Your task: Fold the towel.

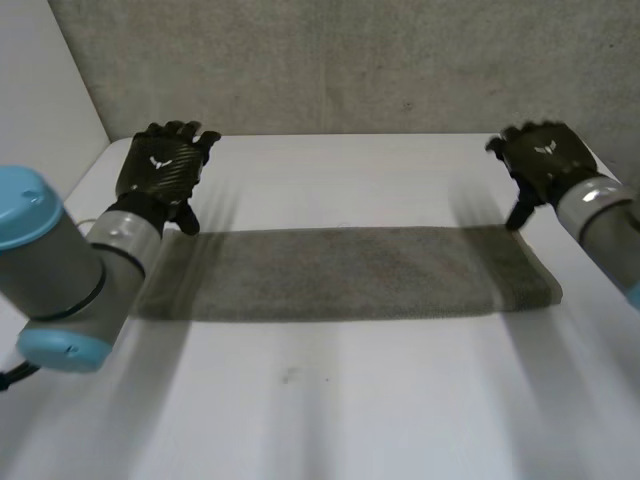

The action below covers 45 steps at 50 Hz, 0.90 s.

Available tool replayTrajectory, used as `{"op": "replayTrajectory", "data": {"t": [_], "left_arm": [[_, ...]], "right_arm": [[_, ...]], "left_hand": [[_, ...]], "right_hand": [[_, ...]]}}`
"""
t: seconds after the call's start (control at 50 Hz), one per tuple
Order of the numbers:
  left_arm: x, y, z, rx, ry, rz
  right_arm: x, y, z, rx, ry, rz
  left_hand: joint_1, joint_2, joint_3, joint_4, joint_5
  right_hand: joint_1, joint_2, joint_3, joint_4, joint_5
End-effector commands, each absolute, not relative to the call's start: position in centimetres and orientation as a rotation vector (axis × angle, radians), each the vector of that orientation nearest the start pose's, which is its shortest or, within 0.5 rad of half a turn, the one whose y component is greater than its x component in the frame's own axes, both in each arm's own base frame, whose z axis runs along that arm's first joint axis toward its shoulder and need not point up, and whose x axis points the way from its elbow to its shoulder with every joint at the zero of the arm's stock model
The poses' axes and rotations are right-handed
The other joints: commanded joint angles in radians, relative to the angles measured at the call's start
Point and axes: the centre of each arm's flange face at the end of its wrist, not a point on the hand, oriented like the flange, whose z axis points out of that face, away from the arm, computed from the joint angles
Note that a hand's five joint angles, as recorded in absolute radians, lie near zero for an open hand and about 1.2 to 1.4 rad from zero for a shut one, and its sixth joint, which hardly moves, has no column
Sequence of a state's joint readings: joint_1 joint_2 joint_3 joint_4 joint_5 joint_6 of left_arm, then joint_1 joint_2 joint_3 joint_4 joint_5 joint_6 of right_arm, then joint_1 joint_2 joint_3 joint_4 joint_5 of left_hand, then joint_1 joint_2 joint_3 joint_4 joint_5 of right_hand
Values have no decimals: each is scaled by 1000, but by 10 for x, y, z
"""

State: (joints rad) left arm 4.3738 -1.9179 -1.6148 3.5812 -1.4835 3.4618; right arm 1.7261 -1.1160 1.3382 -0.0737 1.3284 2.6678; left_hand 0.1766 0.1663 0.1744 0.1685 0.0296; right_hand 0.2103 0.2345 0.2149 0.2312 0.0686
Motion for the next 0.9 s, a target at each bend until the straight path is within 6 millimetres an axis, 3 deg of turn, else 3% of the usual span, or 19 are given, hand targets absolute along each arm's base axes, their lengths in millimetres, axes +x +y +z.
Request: {"op": "replayTrajectory", "data": {"t": [0.02, 0.08, 0.12, 0.18, 0.22, 0.34, 0.62, 0.66, 0.68, 0.7, 0.74, 0.78, 0.82, 0.84, 0.88, 0.9], "left_arm": [[-243, -278, 212, 647, 2281, -2360], [-239, -271, 206, 611, 2339, -2349], [-239, -269, 204, 606, 2354, -2340], [-239, -266, 201, 609, 2368, -2327], [-238, -265, 199, 610, 2375, -2319], [-238, -265, 198, 612, 2375, -2317], [-241, -260, 194, 631, 2396, -2302], [-240, -260, 194, 631, 2397, -2300], [-240, -260, 194, 631, 2397, -2300], [-240, -259, 192, 630, 2404, -2294], [-240, -259, 193, 632, 2401, -2296], [-240, -259, 192, 626, 2403, -2293], [-240, -259, 192, 626, 2403, -2293], [-240, -259, 192, 626, 2403, -2293], [-239, -259, 193, 626, 2403, -2293], [-239, -259, 193, 626, 2401, -2295]], "right_arm": [[179, -345, 201, -921, 2401, -1738], [168, -343, 190, -901, 2424, -1678], [158, -343, 180, -878, 2432, -1631], [156, -345, 174, -880, 2426, -1630], [153, -351, 159, -882, 2416, -1649], [148, -360, 143, -913, 2400, -1729], [148, -361, 122, -987, 2428, -1680], [148, -363, 117, -999, 2436, -1674], [148, -363, 117, -999, 2436, -1674], [147, -365, 117, -1004, 2439, -1680], [144, -369, 119, -999, 2459, -1703], [138, -374, 124, -984, 2503, -1745], [116, -385, 135, -915, 2653, -1840], [115, -385, 135, -914, 2654, -1841], [92, -394, 154, -868, 2755, -1961], [92, -395, 154, -868, 2756, -1962]], "left_hand": [[-2, 8, 0, 6, -30], [-2, 8, 0, 6, -30], [-2, 8, 0, 6, -30], [-2, 8, 0, 6, -30], [-2, 8, 0, 6, -30], [-2, 8, 0, 6, -30], [-2, 8, 0, 6, -30], [-2, 8, 0, 6, -30], [-2, 8, 0, 6, -30], [-2, 8, 0, 6, -30], [-2, 8, 0, 6, -30], [-2, 8, 0, 6, -30], [-2, 8, 0, 6, -30], [-2, 8, 0, 6, -30], [-2, 8, 0, 6, -30], [-2, 8, 0, 6, -30]], "right_hand": [[-14, -38, -18, -35, -47], [77, 53, 73, 56, 44], [270, 246, 265, 249, 237], [339, 314, 334, 318, 306], [444, 419, 439, 423, 411], [547, 523, 542, 526, 514], [550, 526, 545, 529, 517], [739, 715, 735, 718, 706], [741, 717, 736, 720, 708], [1078, 1054, 1073, 1057, 1045], [1185, 1161, 1180, 1164, 1152], [1186, 1162, 1181, 1165, 1153], [1186, 1162, 1181, 1165, 1153], [1186, 1162, 1181, 1165, 1153], [1186, 1162, 1181, 1165, 1153], [1186, 1162, 1181, 1165, 1153]]}}
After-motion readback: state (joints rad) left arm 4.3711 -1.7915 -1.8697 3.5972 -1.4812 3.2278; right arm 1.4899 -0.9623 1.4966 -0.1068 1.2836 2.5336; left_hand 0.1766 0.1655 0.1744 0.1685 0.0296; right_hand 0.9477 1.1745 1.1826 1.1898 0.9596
